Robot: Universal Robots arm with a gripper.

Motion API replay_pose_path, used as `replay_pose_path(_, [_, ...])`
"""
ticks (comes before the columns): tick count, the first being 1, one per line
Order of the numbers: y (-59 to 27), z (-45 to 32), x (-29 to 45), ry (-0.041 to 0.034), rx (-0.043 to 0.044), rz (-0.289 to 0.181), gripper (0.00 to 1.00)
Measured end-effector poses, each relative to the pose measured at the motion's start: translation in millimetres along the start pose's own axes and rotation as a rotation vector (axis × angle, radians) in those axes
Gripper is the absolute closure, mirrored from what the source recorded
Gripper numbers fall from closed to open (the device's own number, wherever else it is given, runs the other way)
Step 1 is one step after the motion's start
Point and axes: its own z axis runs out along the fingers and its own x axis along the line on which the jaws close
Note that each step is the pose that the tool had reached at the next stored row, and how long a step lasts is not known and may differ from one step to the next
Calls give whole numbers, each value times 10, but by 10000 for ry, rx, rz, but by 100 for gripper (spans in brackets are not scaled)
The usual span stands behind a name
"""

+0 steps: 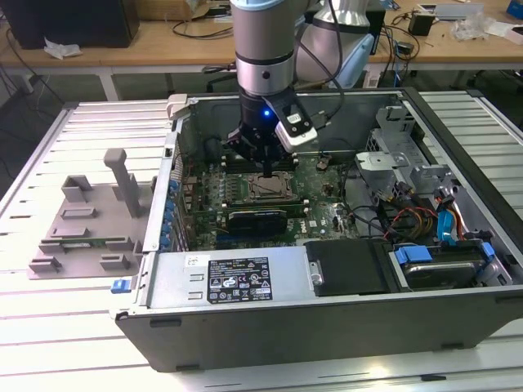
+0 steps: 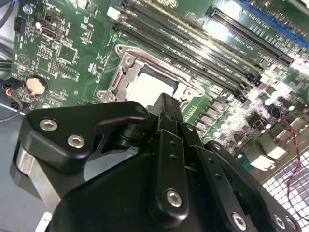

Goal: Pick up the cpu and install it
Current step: 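Install the second cpu locking lever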

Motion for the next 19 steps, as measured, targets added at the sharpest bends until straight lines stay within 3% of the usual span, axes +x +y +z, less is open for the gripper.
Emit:
replay_pose_path(4, [-127, -6, 8, -1, 0, 1, 89])
replay_pose_path(13, [-298, -14, 11, -1, -1, 1, 89])
replay_pose_path(19, [-300, 0, 43, -41, -23, -3, 89])
